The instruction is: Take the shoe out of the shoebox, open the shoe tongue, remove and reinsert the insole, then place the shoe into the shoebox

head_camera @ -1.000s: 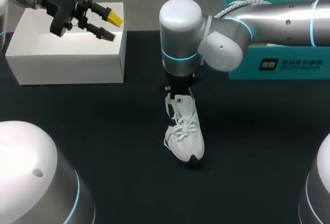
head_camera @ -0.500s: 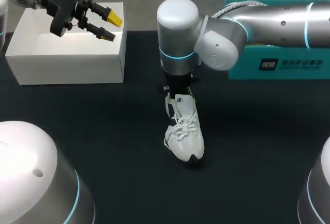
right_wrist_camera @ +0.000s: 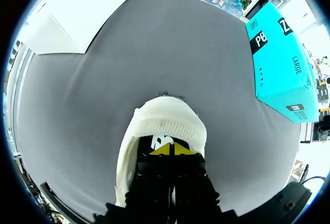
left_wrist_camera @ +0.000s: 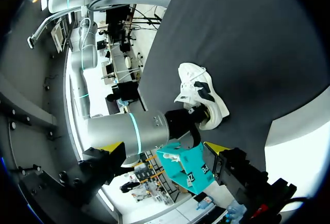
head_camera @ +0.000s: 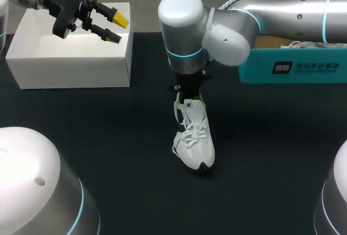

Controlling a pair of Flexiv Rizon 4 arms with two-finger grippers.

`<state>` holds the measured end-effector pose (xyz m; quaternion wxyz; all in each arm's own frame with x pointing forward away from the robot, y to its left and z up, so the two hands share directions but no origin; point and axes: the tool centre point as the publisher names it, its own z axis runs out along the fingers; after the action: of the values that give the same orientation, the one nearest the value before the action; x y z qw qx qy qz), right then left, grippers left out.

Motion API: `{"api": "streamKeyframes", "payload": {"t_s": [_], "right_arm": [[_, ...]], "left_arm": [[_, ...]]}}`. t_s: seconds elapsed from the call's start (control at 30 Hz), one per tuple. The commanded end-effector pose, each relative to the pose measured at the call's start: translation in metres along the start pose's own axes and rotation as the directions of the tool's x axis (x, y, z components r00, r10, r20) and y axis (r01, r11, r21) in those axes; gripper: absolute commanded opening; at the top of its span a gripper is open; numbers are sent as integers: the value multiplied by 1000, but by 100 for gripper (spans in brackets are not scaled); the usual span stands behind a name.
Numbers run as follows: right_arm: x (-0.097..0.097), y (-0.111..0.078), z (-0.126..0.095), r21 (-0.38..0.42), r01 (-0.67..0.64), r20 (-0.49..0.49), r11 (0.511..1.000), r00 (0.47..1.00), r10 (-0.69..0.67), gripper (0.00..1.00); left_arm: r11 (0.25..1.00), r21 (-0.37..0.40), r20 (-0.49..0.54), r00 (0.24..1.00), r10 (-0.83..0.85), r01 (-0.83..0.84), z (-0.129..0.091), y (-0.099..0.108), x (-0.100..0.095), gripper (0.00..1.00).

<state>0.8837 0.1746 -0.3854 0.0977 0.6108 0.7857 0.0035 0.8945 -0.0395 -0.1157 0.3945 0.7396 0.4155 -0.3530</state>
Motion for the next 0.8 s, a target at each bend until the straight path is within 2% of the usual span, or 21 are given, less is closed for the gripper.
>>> {"api": "streamKeyframes", "payload": {"t_s": [0.03,0.2,0.37,0.63,0.8], "right_arm": [[1,1,17,29,0,-23,1000,1000,1,0],[4,0,26,35,2,-59,999,998,0,0],[9,-1,26,32,1,-79,999,997,2,0],[8,-11,-8,64,-19,-163,998,986,29,0],[5,-17,-8,121,-8,-198,993,980,32,0]], "left_arm": [[1000,2,-4,1000,0,0,0,0,0,100],[1000,2,-4,1000,0,0,0,0,0,100],[1000,2,-4,1000,0,0,0,0,0,100],[1000,2,-4,1000,0,0,0,0,0,100],[1000,2,-4,1000,0,0,0,0,0,100]]}}
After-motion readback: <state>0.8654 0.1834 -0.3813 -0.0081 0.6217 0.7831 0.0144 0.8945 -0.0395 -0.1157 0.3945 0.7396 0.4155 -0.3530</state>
